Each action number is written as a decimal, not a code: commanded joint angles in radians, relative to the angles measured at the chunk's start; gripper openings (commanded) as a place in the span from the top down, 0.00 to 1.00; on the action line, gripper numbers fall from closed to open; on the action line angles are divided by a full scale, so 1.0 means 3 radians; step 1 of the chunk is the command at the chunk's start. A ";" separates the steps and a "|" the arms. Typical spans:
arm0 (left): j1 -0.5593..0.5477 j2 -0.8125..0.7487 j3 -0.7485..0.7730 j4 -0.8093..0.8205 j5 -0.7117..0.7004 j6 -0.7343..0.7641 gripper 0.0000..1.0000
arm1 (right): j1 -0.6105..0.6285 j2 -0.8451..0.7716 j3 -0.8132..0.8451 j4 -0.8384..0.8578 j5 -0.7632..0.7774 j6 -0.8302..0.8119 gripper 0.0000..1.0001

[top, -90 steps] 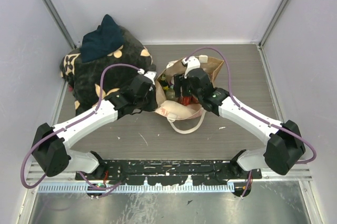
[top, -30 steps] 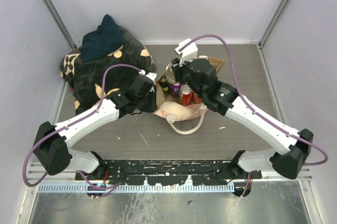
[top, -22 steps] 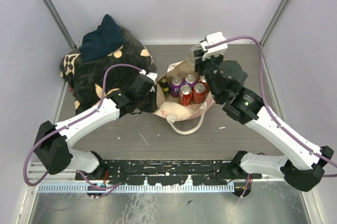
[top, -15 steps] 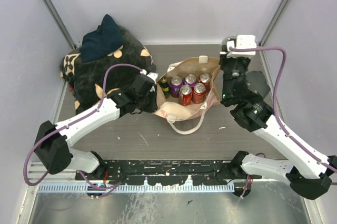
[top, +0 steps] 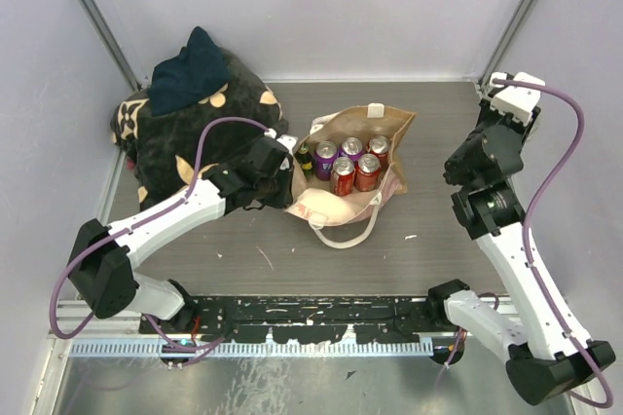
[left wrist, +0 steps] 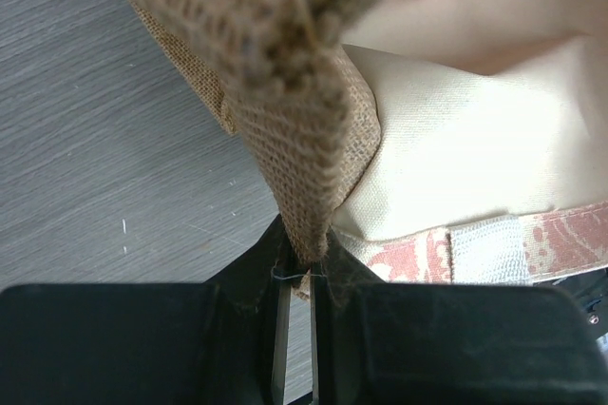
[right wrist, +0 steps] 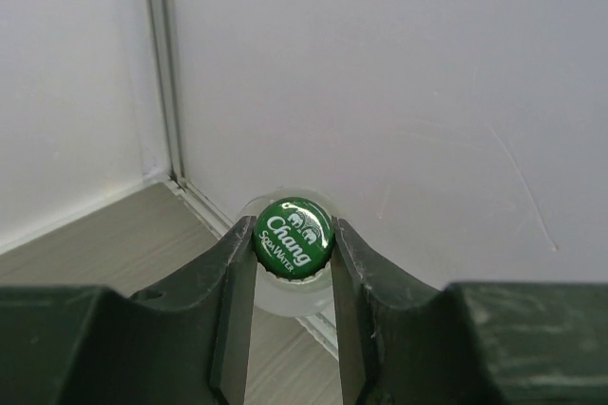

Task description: Take the beverage out of the canvas bag

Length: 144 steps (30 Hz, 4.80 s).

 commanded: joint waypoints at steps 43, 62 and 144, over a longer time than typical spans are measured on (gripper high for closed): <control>-0.0015 -0.0133 -0.0059 -0.0404 0.0071 0.0062 0.79 | -0.1398 0.0557 -0.1292 -0.0059 -0.2683 0.2246 0.59; -0.0016 -0.0005 -0.0027 -0.0368 0.0160 0.0098 0.79 | -0.0487 0.0352 -0.0378 -0.0945 -0.1900 0.2054 0.09; -0.0016 0.0016 0.0042 -0.0205 0.0336 0.0595 0.74 | 0.0533 0.2051 0.0238 -0.2085 -0.2264 0.3470 0.29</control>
